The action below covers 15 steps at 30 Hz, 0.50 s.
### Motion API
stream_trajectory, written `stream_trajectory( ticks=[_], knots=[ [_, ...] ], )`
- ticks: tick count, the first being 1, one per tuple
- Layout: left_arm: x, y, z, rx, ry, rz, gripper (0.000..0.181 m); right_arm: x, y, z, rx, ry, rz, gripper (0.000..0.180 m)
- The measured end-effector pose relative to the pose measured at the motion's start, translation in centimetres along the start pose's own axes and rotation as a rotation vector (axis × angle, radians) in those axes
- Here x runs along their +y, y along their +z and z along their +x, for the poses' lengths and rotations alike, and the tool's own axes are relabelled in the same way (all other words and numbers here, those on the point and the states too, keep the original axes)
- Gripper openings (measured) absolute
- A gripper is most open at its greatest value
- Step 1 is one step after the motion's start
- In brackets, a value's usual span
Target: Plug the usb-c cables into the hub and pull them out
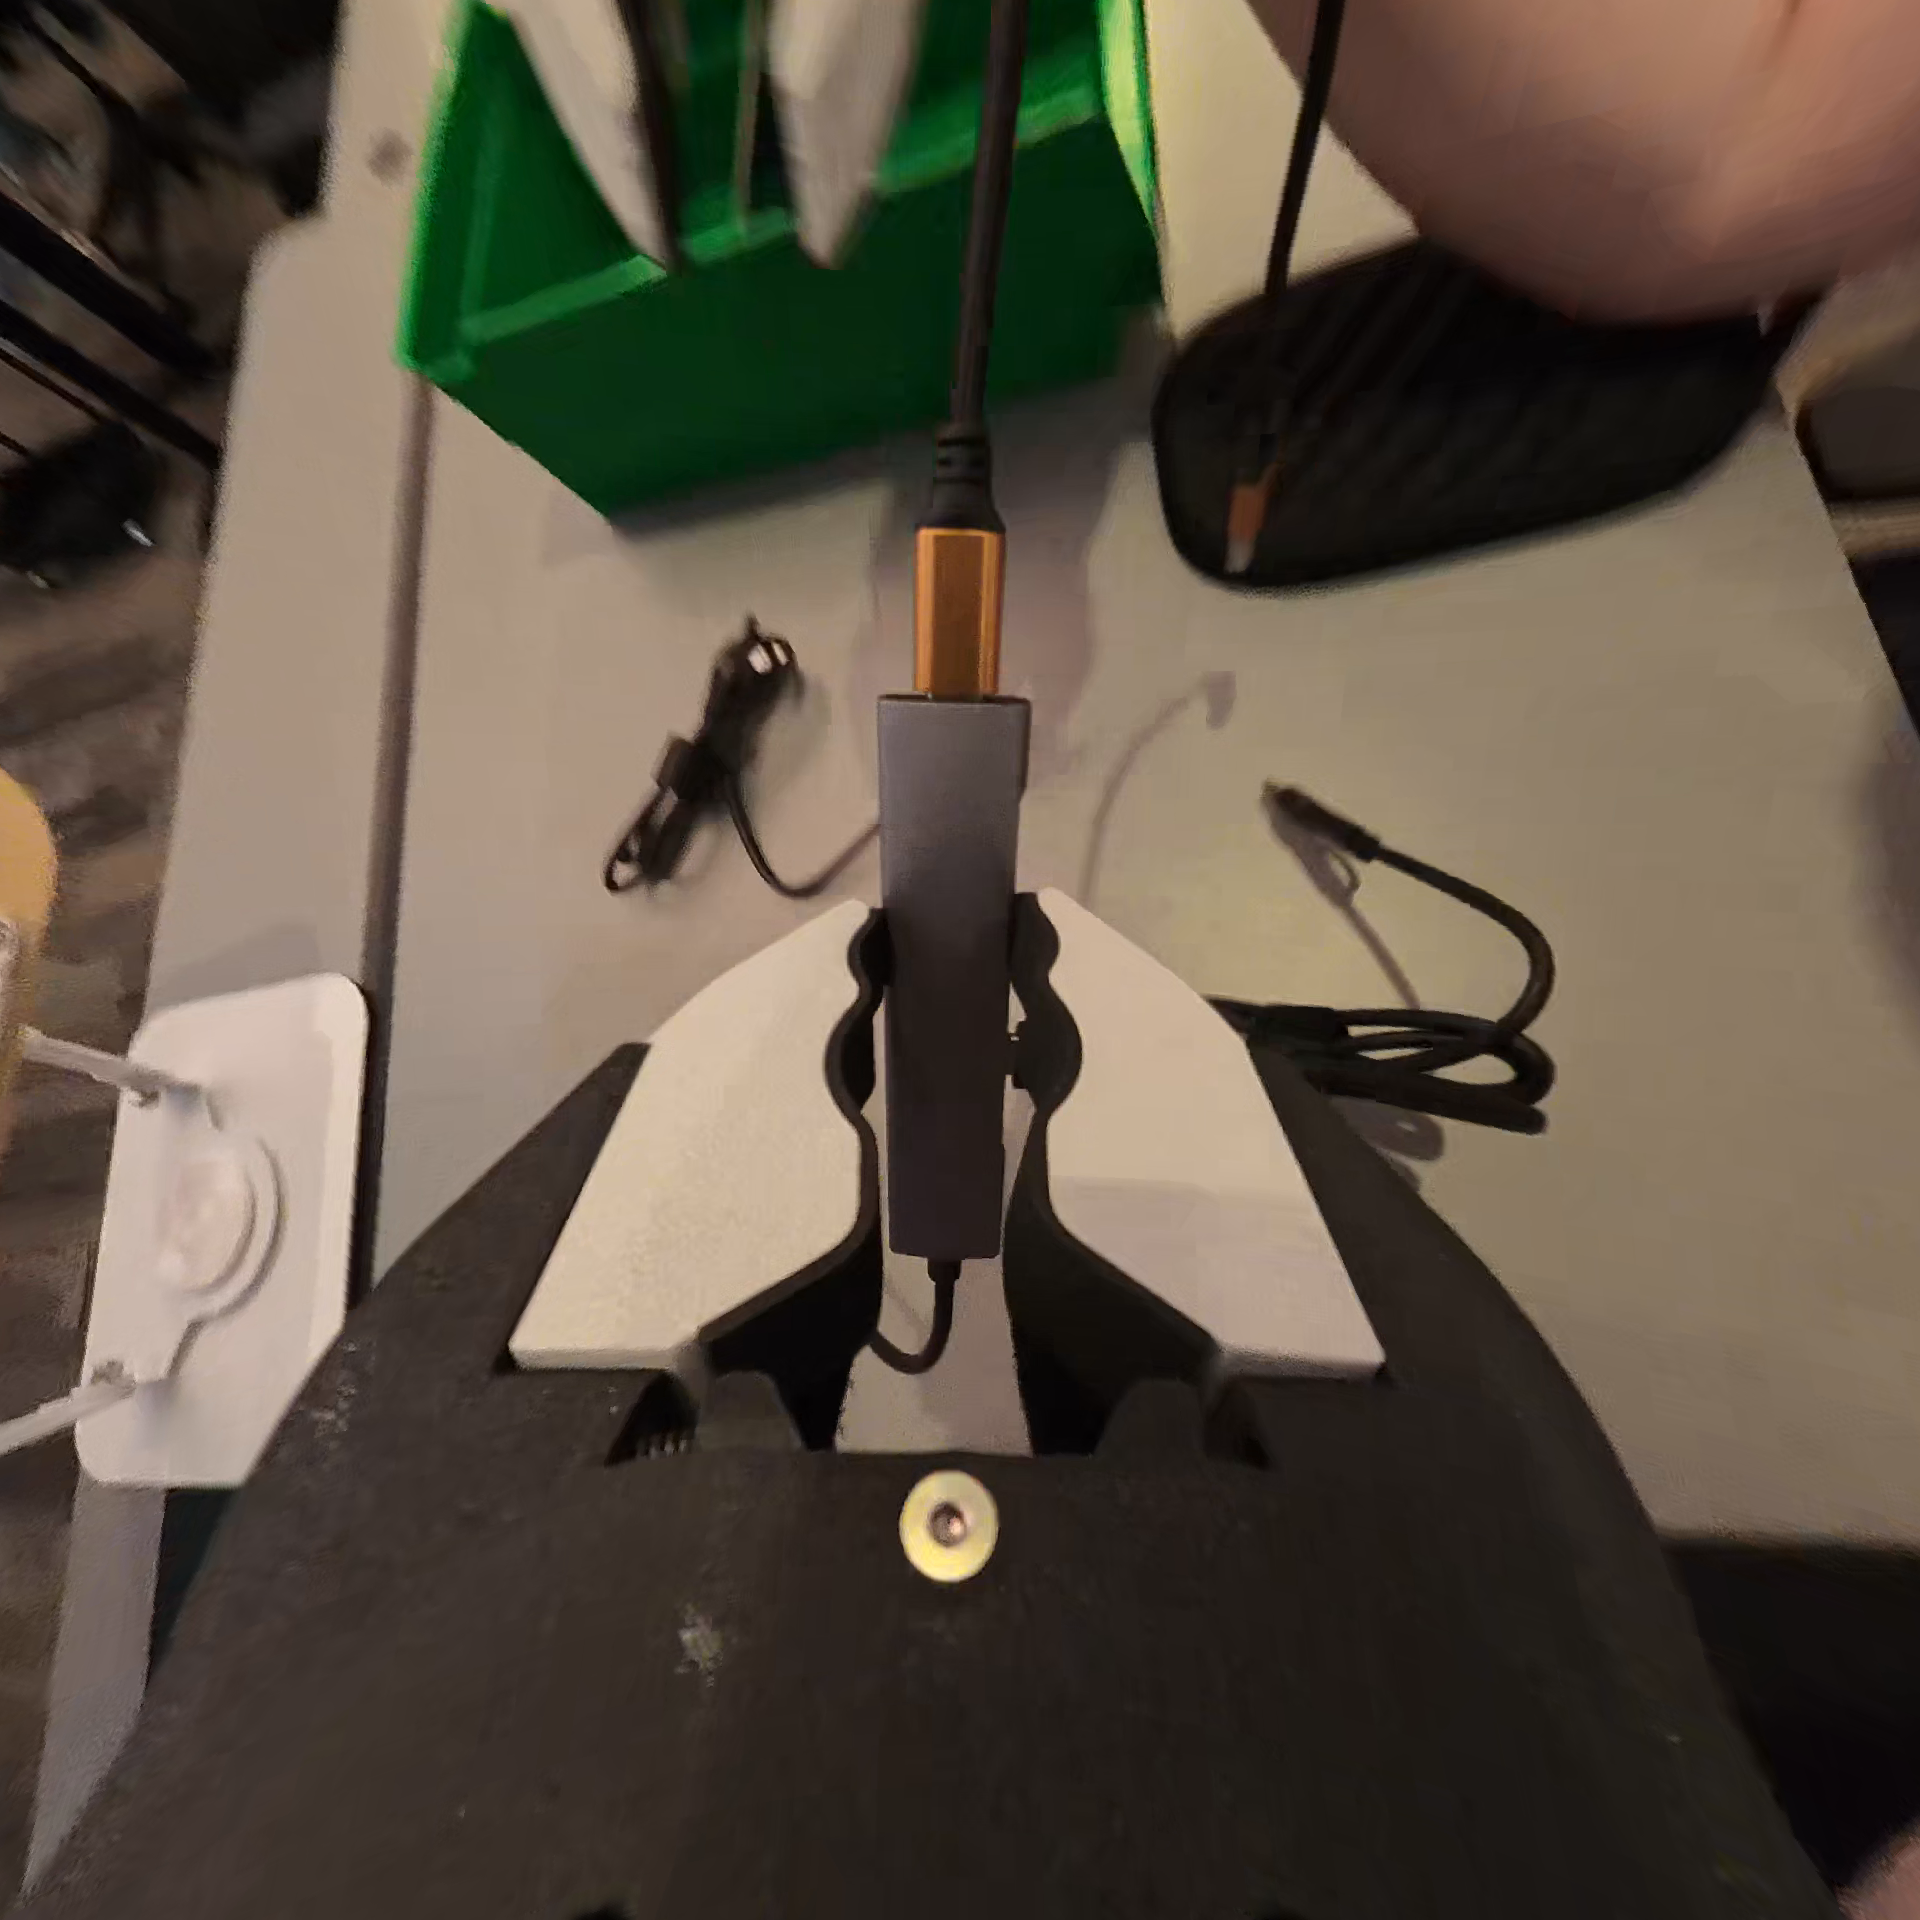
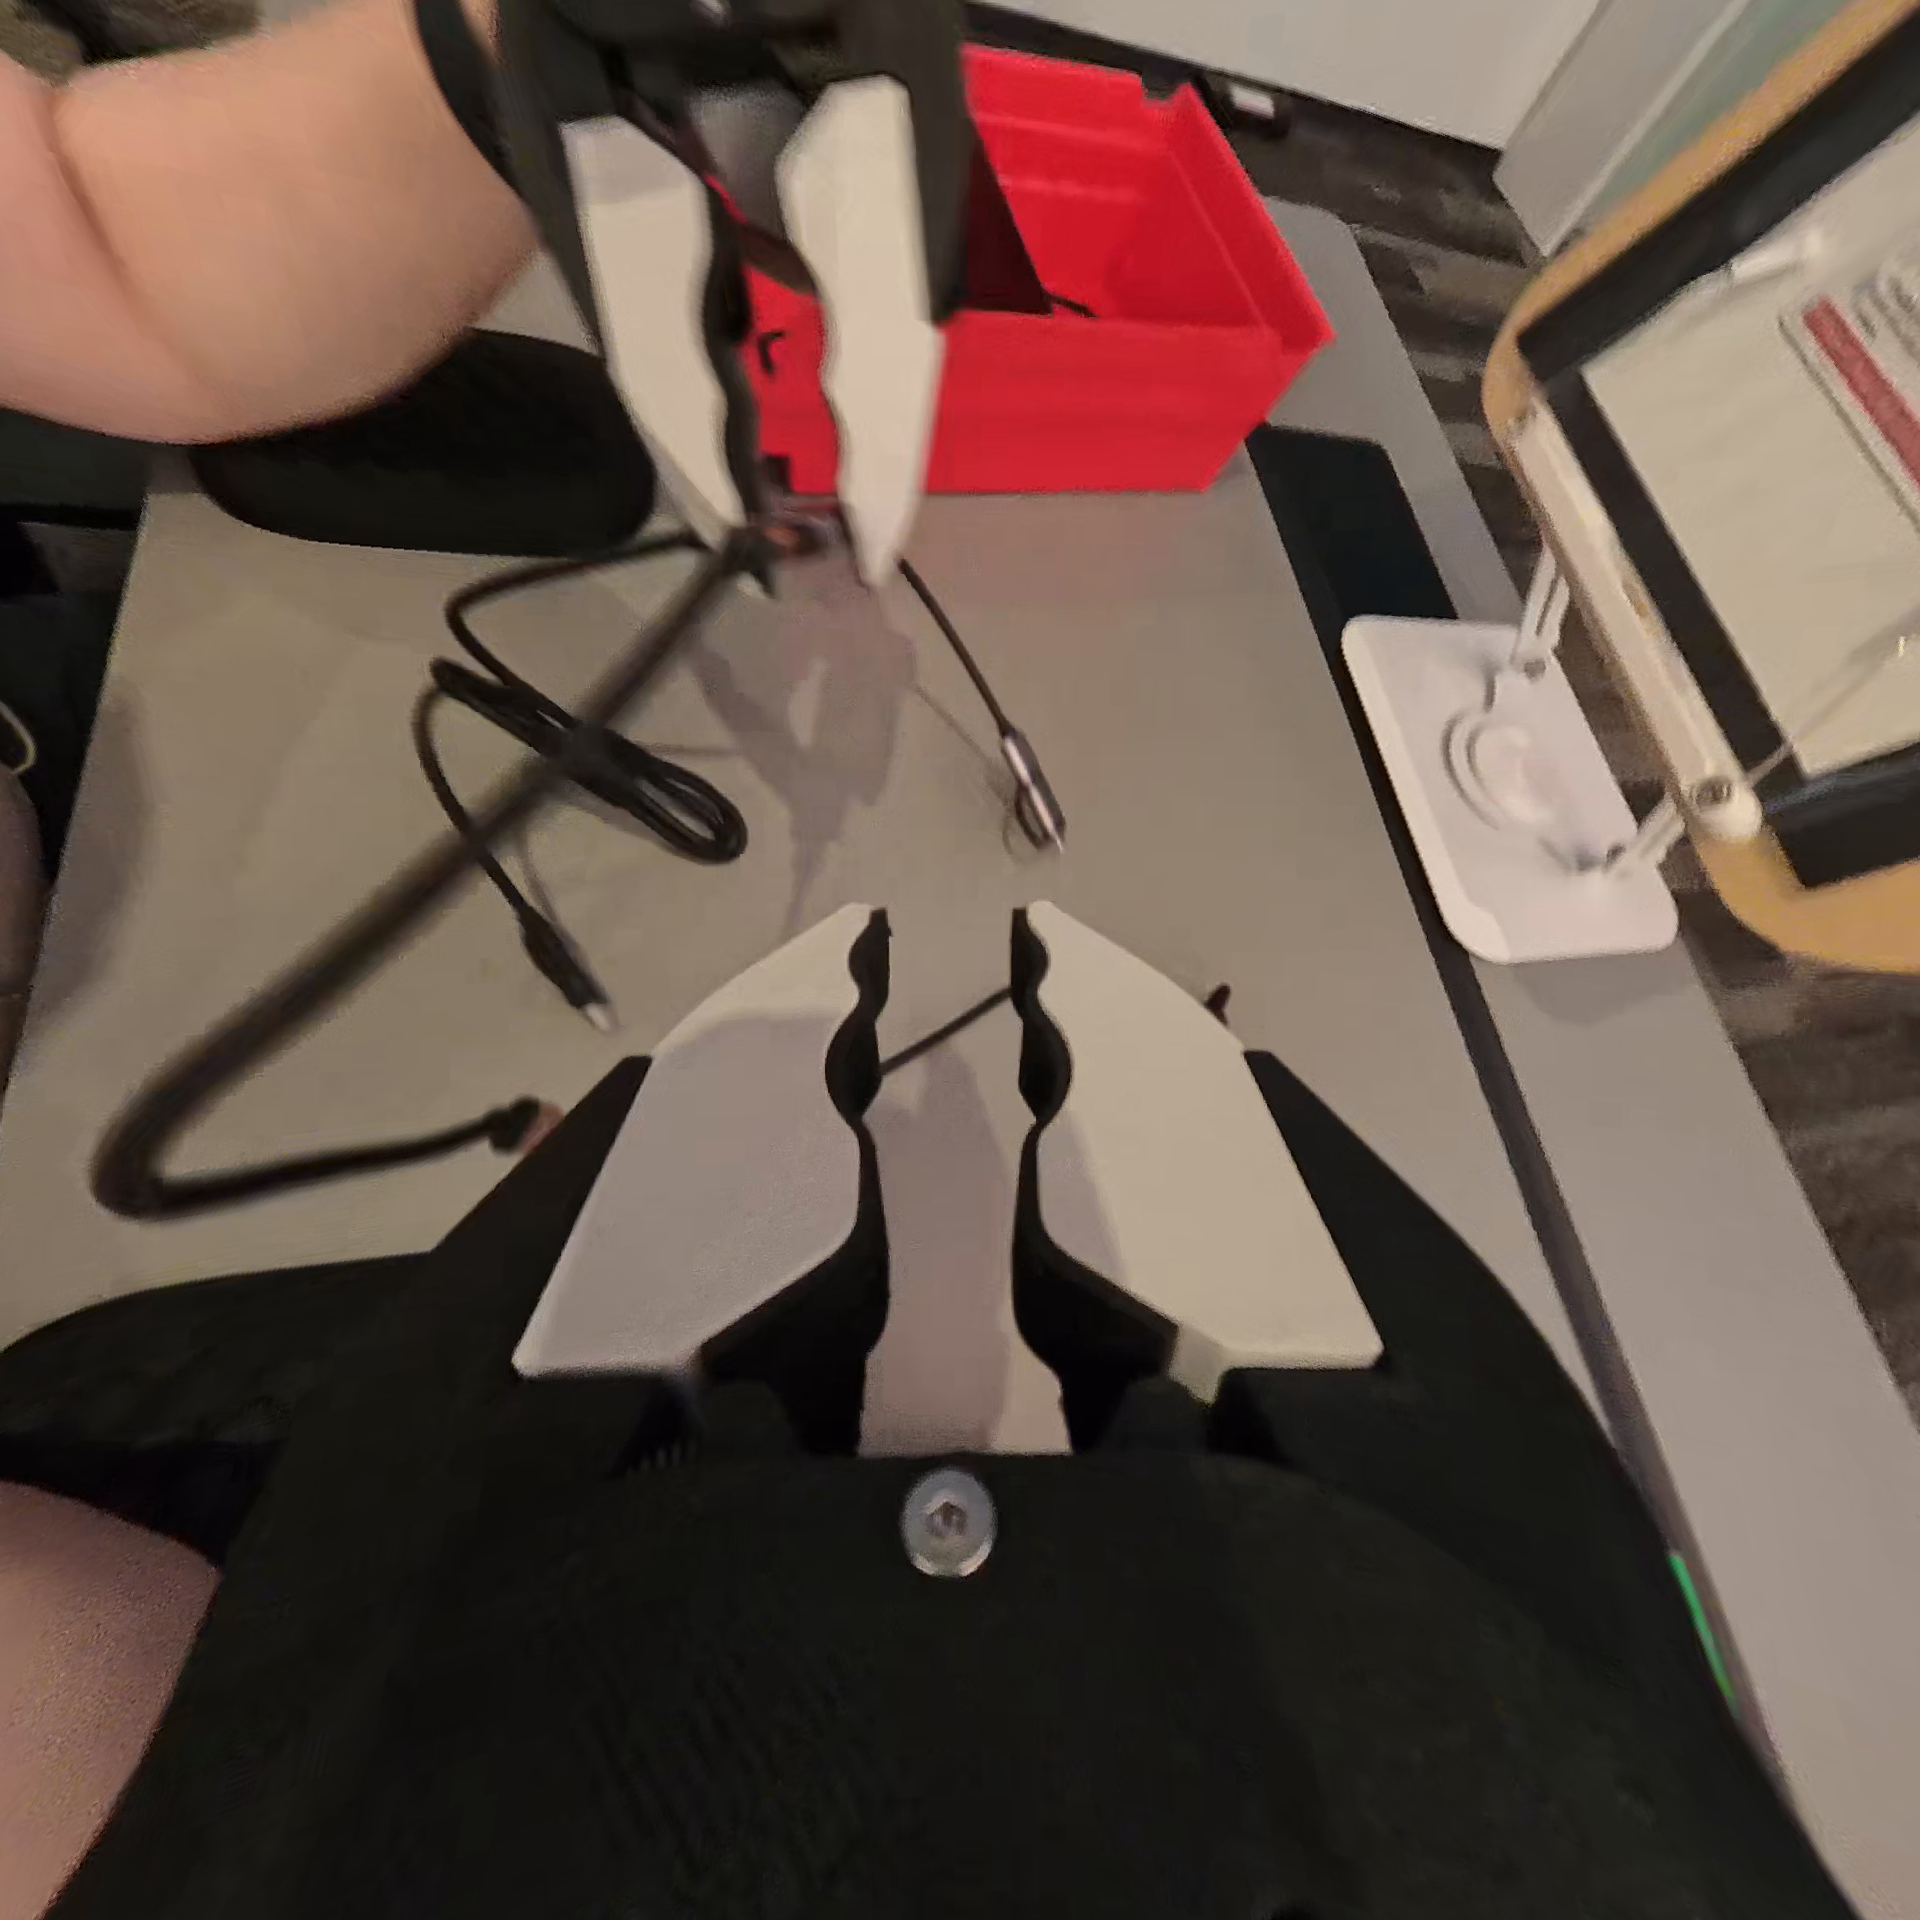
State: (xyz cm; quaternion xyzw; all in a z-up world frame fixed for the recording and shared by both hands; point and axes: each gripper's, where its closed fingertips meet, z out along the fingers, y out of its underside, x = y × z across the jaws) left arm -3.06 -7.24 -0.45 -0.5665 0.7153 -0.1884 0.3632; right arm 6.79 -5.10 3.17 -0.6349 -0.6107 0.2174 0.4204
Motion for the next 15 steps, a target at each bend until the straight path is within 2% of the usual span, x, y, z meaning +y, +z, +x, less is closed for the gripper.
stream_trajectory(
  ticks=[2, 4, 10, 15],
  knots=[
    [1.7, -0.3, 0.9, 0.029, 0.040, -0.099, 0.023, 1.6, 0.8, 1.7, 0.018, 0.082, -0.016, 0.023],
    [3.2, 0.2, 1.9, 0.073, 0.075, -0.198, 0.023, 3.3, 3.0, 2.1, -0.046, 0.193, -0.075, 0.018],
    [6.0, 3.8, 4.4, 0.232, 0.095, -0.361, 0.023, 10.2, 11.1, 1.1, -0.121, 0.415, -0.538, 0.013],
    [7.7, 6.3, 5.4, 0.322, 0.072, -0.421, 0.023, 13.1, 13.2, 0.8, -0.075, 0.456, -0.724, 0.015]
  ],
)
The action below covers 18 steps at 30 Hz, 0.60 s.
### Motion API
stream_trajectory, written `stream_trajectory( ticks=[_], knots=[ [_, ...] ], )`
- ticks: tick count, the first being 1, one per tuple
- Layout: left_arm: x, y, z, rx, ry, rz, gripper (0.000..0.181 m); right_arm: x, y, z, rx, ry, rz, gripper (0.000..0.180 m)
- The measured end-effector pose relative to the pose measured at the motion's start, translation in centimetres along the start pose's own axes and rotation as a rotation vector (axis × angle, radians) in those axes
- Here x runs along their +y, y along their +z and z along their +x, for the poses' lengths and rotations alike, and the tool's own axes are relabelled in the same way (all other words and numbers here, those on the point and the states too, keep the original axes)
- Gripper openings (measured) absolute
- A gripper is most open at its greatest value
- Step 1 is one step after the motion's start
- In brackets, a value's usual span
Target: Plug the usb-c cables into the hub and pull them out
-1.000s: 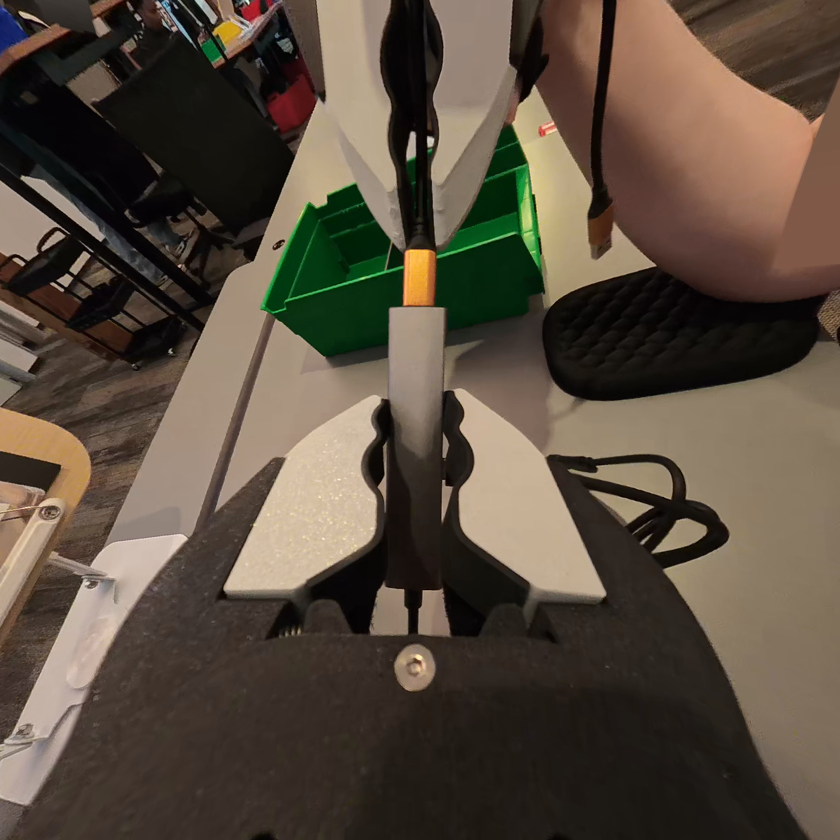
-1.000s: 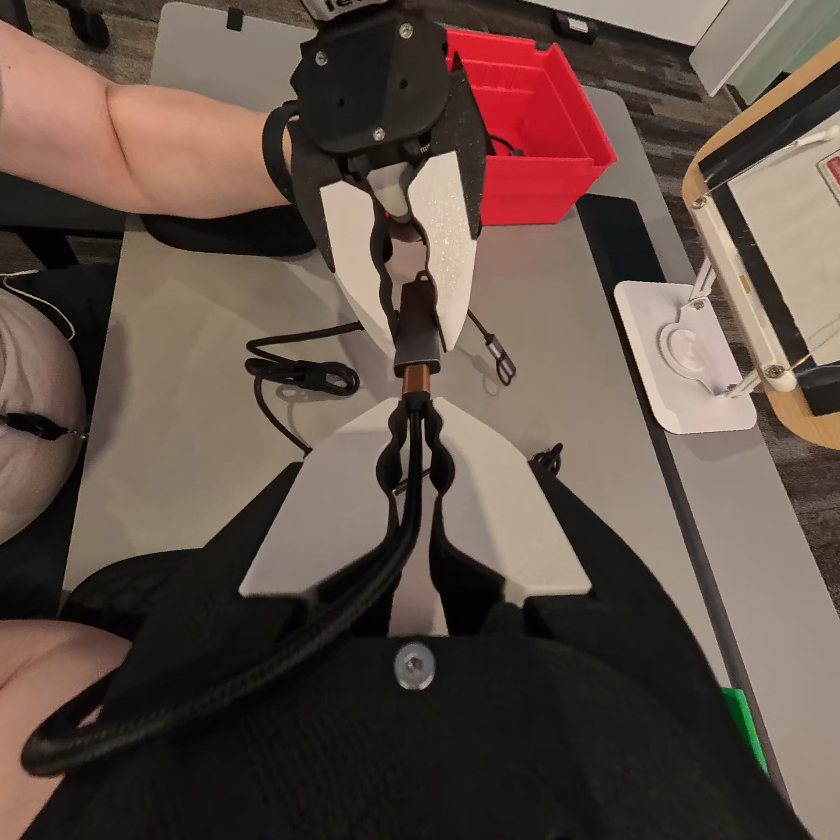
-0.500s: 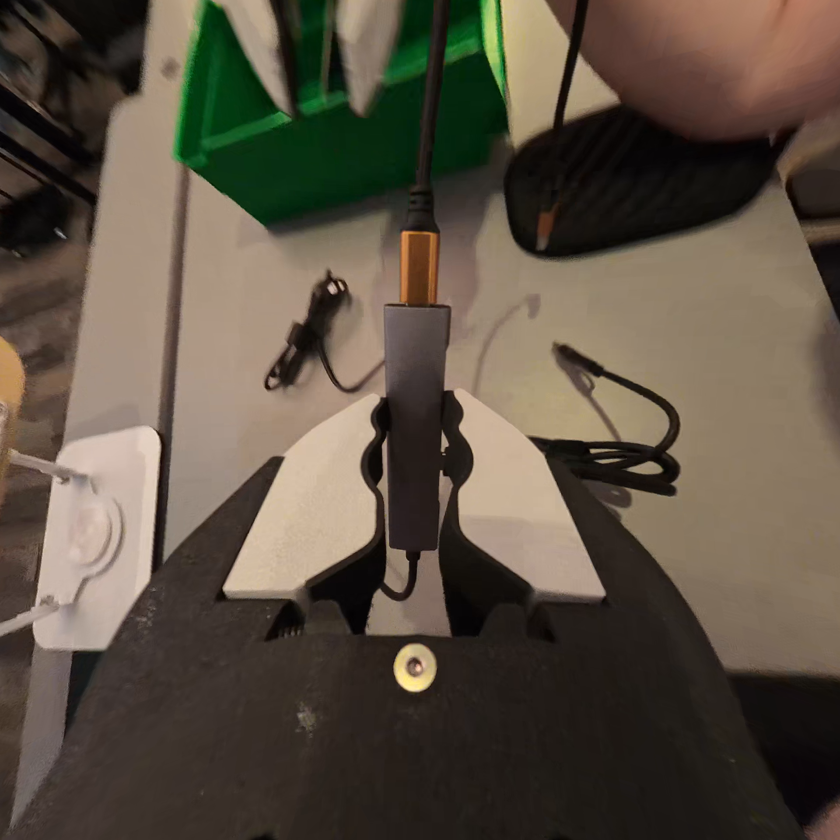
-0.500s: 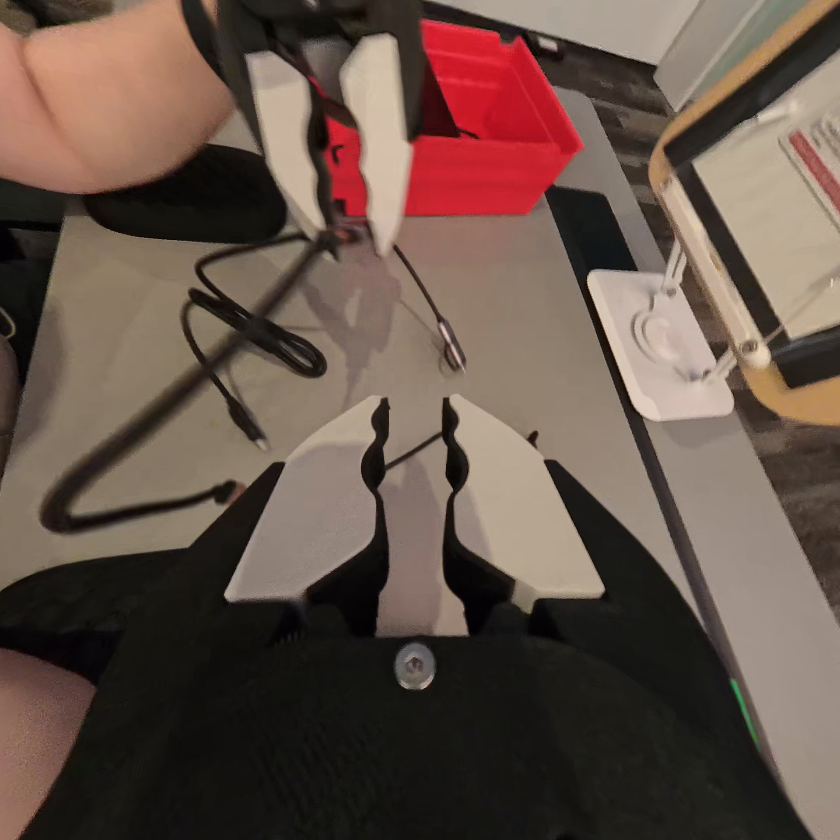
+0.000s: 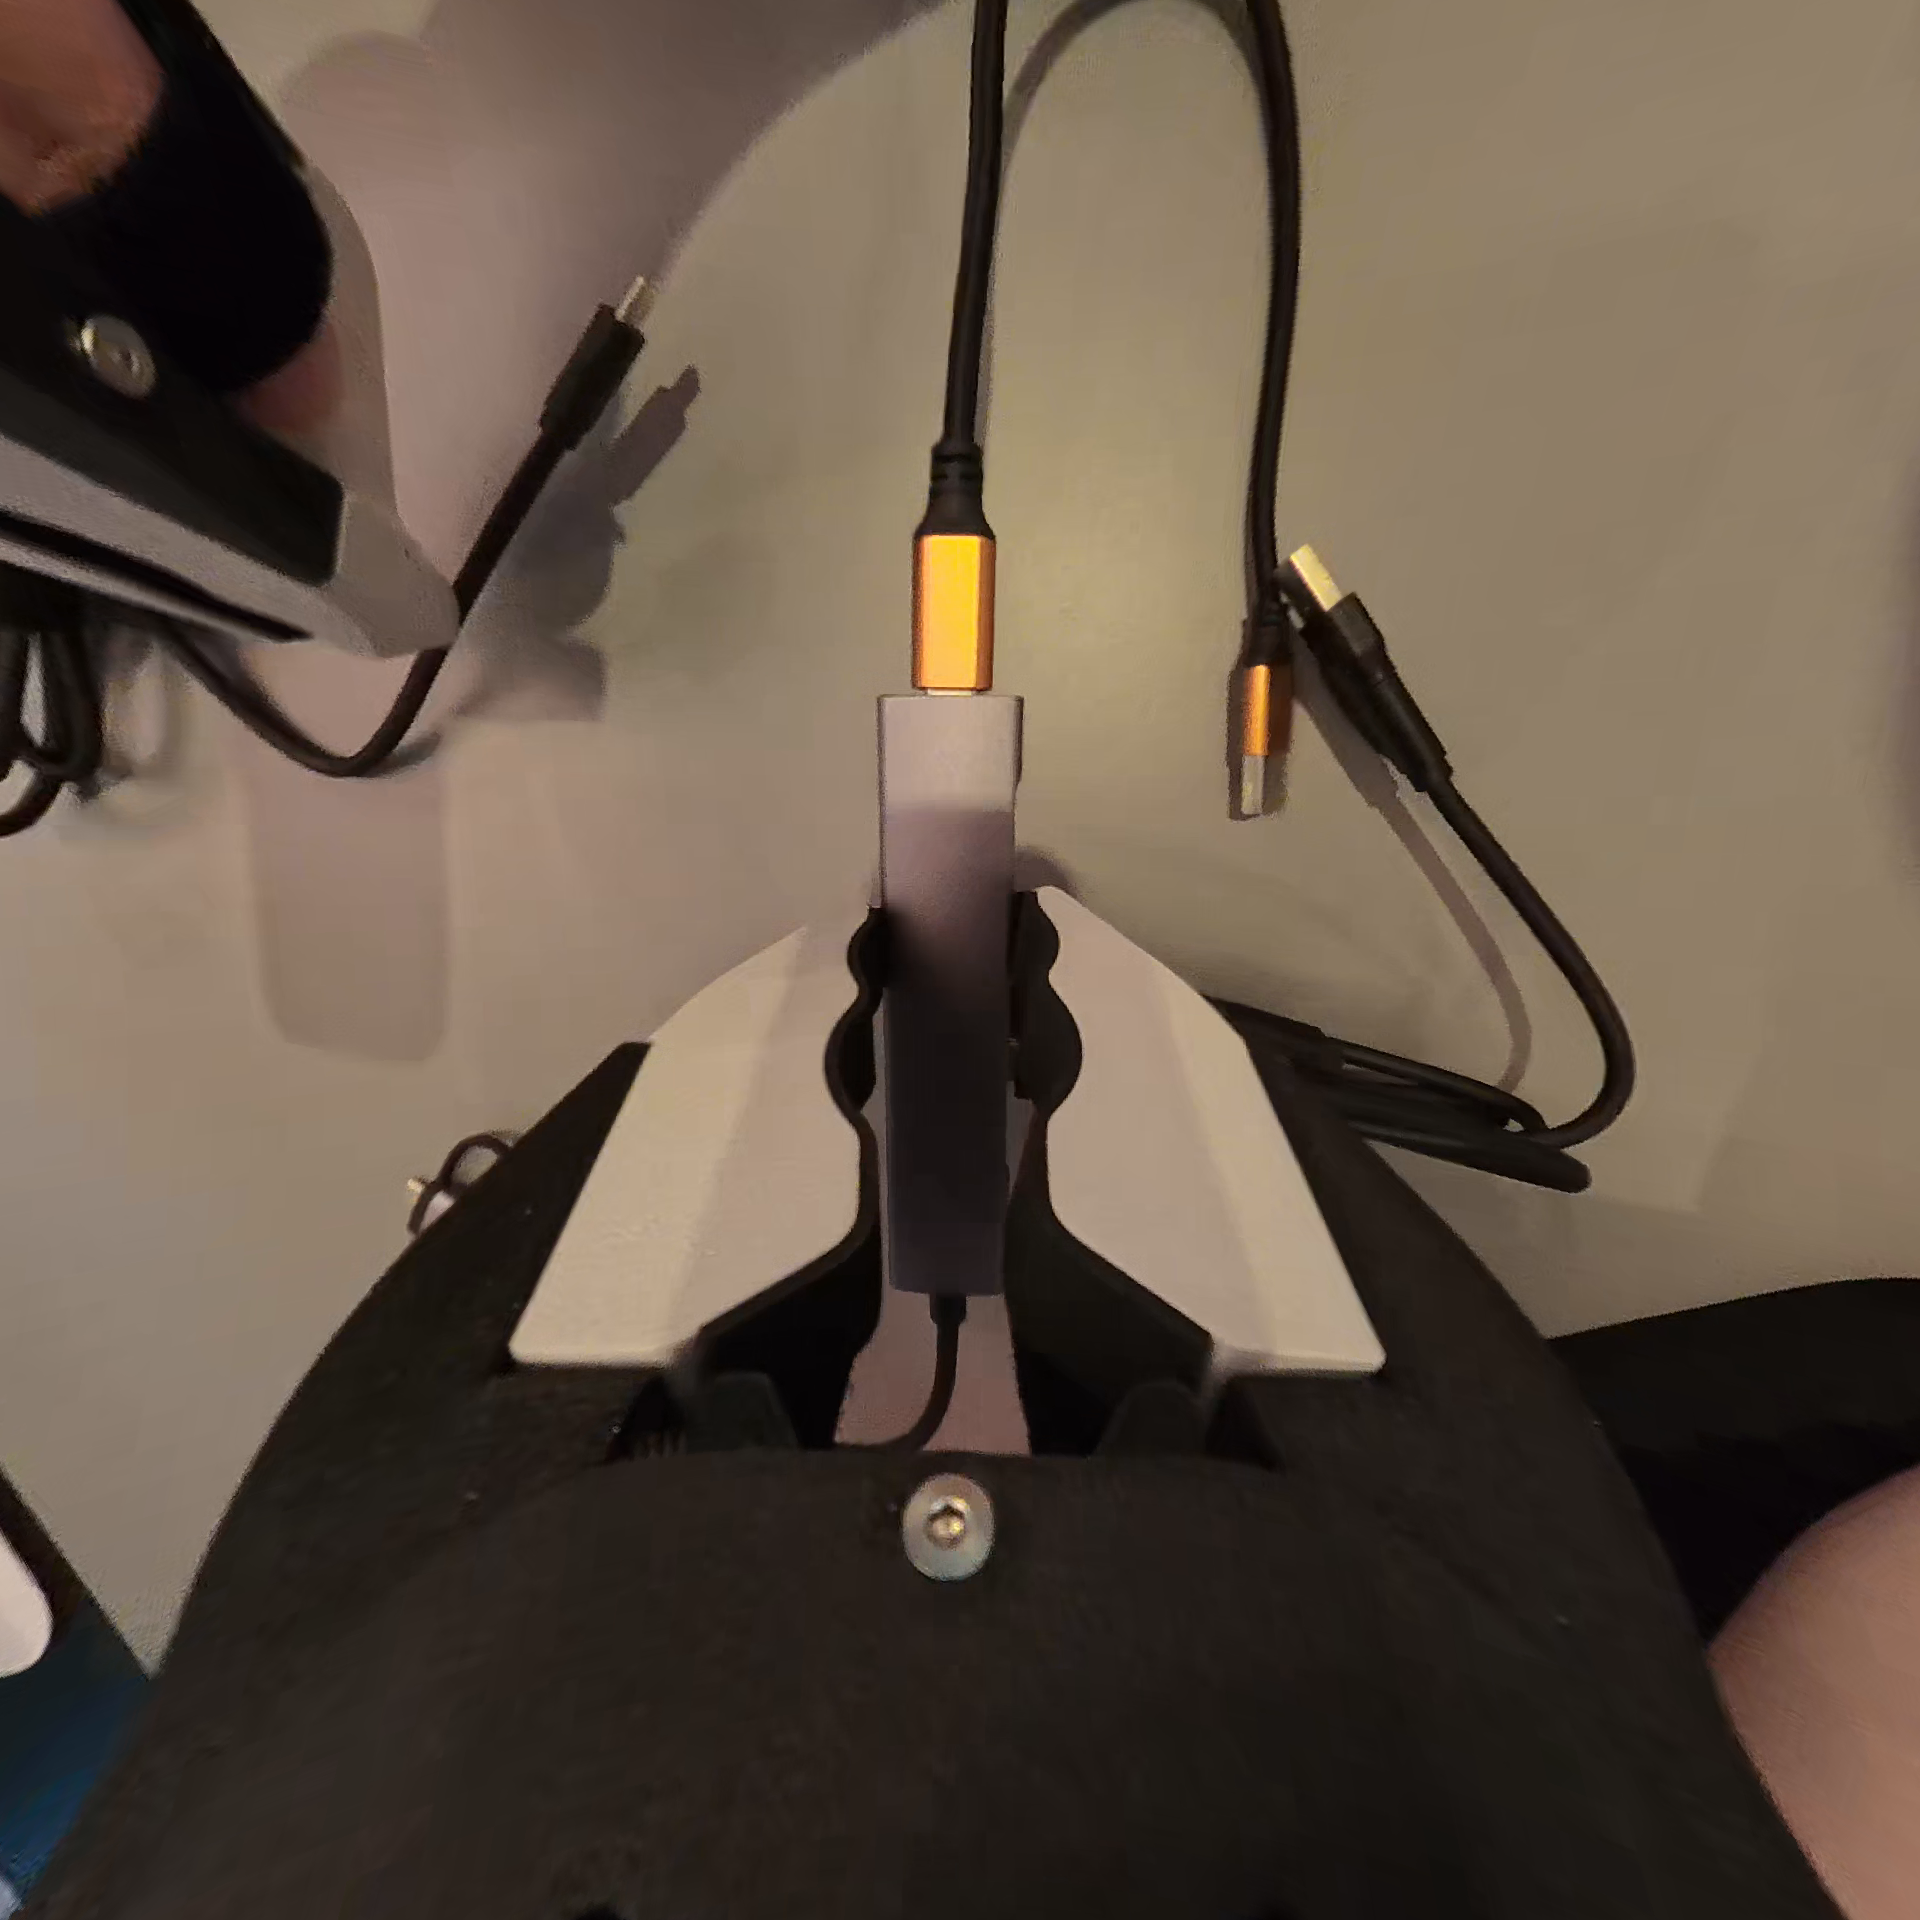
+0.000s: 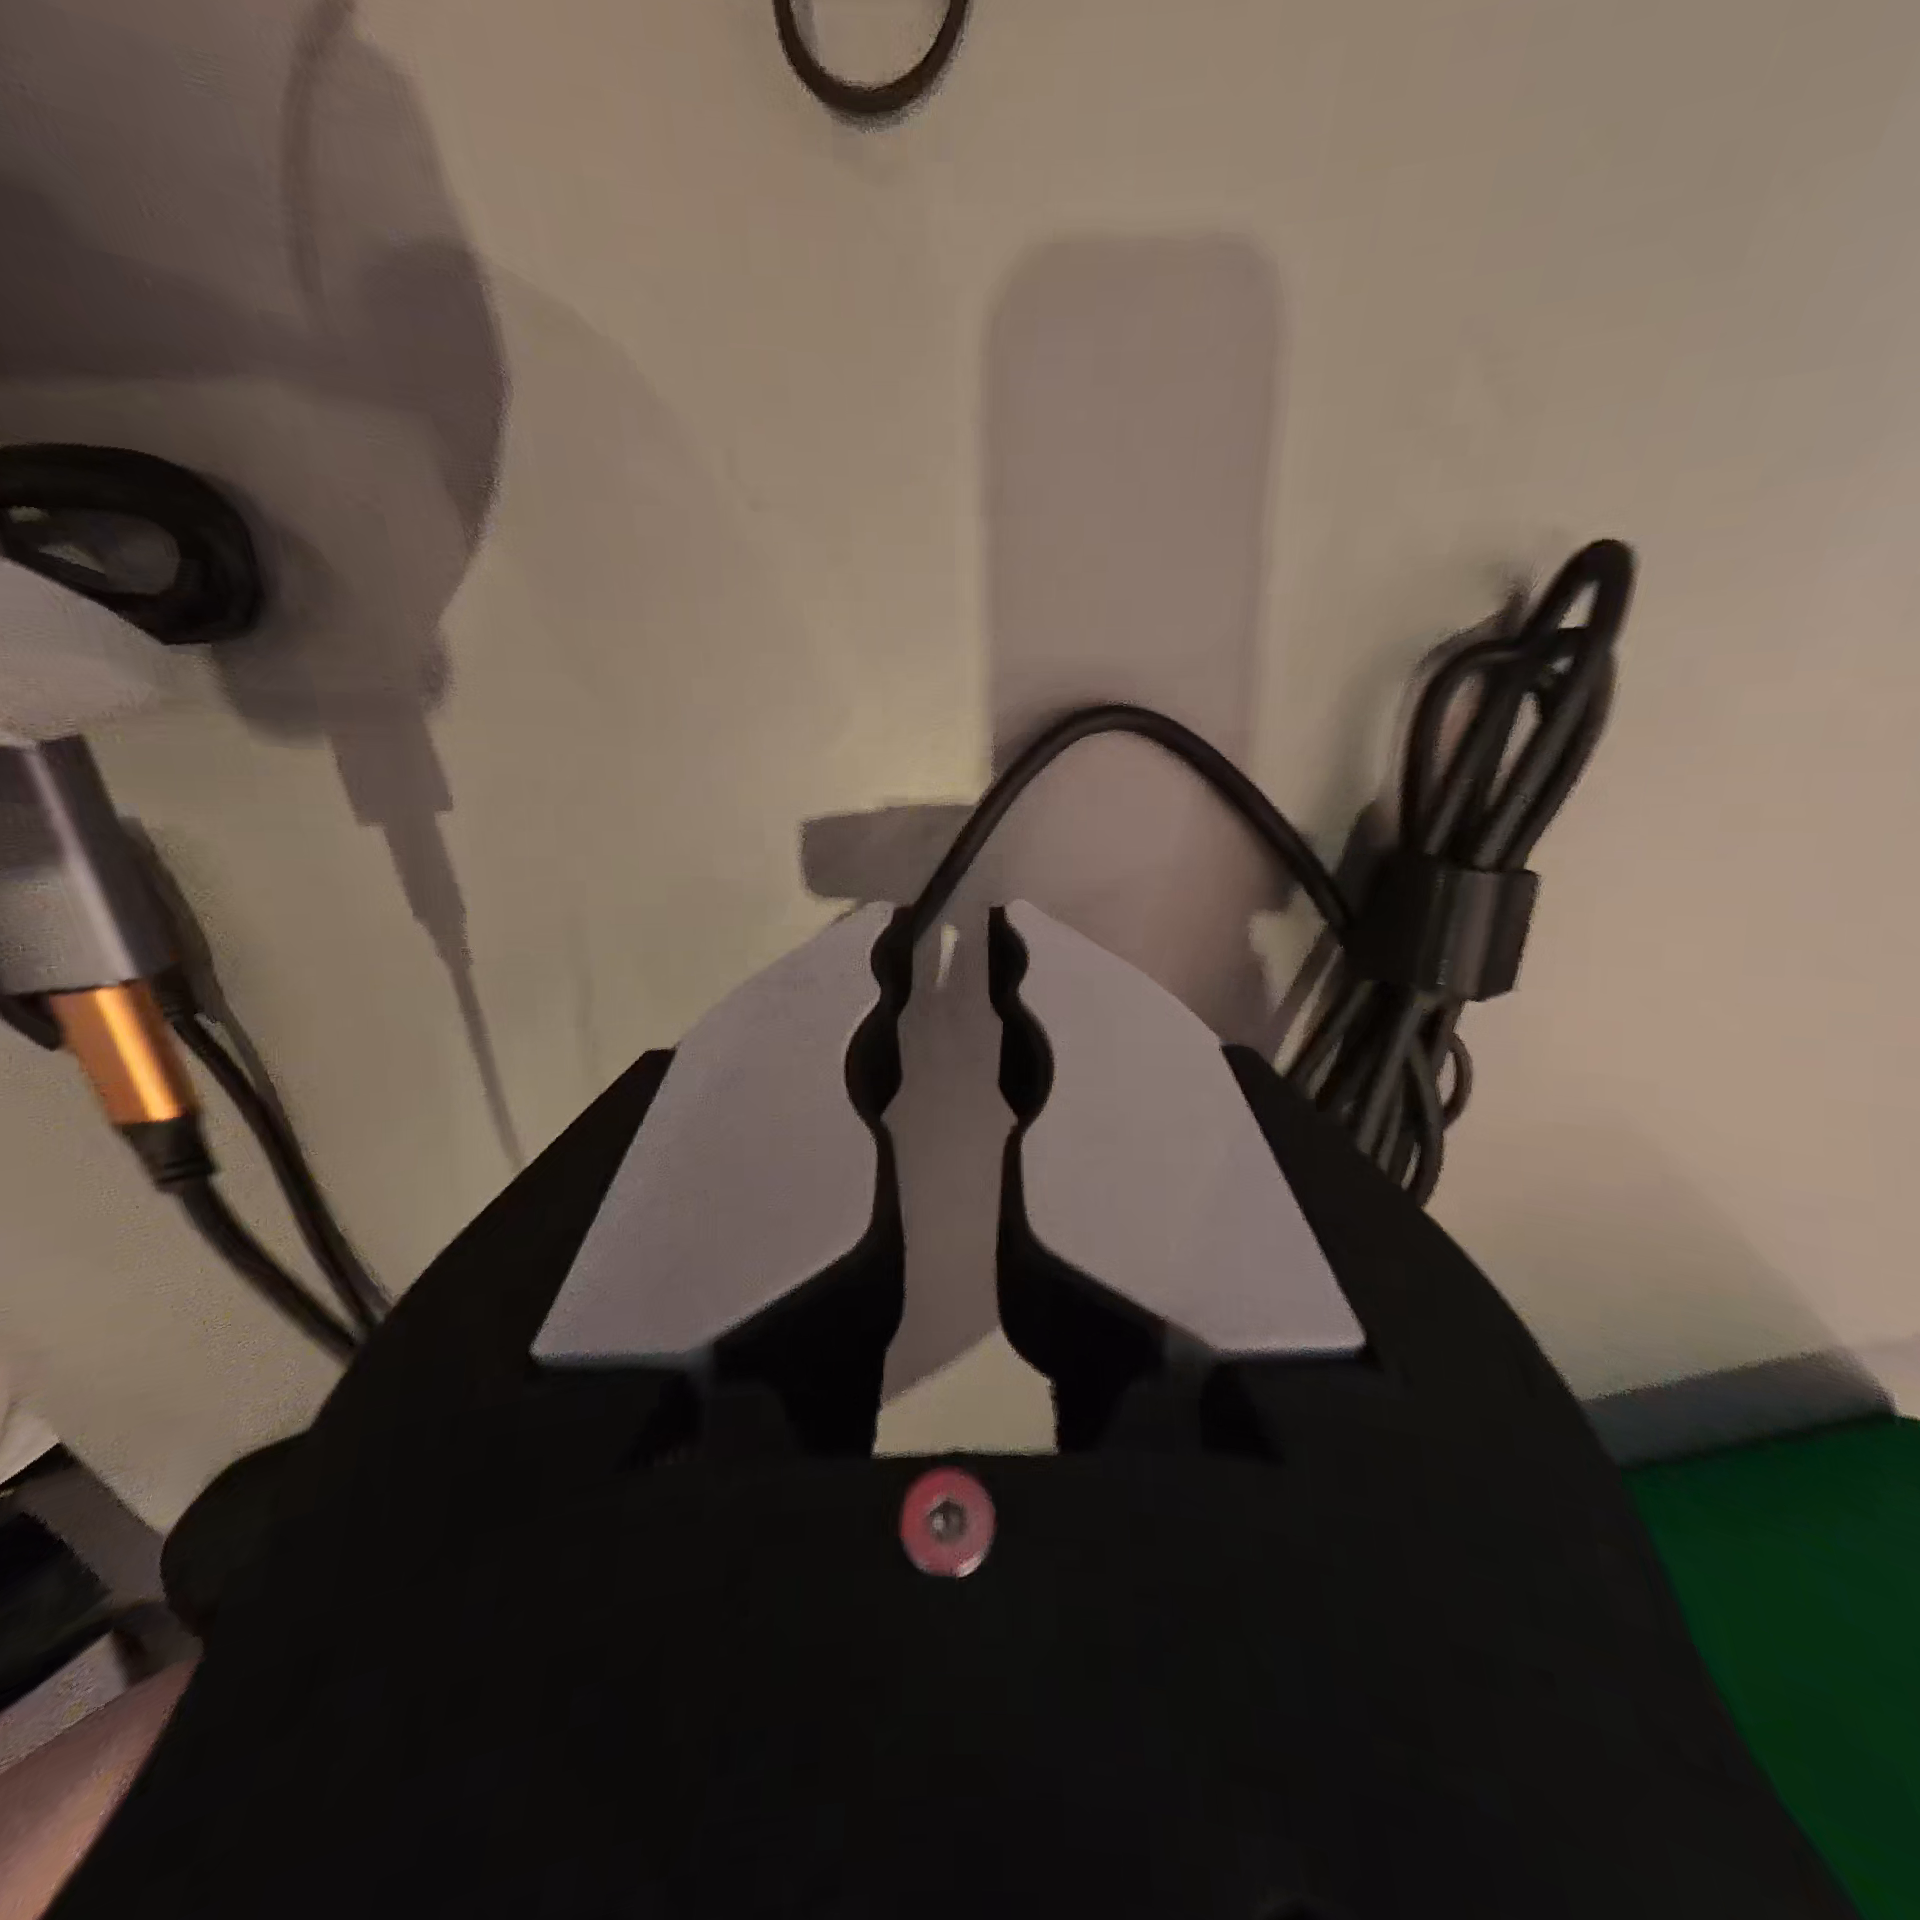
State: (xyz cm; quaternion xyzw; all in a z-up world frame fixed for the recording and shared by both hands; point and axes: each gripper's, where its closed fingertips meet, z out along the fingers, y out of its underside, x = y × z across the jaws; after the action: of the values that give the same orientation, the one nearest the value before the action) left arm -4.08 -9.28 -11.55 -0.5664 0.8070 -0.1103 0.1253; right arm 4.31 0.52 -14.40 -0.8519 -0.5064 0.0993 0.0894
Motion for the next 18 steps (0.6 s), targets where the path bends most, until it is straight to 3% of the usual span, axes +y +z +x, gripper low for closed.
stream_trajectory(
  ticks=[12, 16, 18],
  knots=[
    [-0.2, 3.7, -0.3, 0.086, -0.023, 0.015, 0.023, 0.0, 1.4, 0.1, -0.072, 0.112, -0.016, 0.000],
    [0.0, 4.2, -0.4, 0.114, -0.057, 0.015, 0.023, -0.5, 1.6, 0.4, -0.024, 0.159, -0.008, 0.019],
    [-0.2, 4.2, -0.6, 0.107, -0.062, 0.028, 0.023, -0.2, 2.1, 0.6, 0.018, 0.140, -0.047, 0.020]
  ],
)
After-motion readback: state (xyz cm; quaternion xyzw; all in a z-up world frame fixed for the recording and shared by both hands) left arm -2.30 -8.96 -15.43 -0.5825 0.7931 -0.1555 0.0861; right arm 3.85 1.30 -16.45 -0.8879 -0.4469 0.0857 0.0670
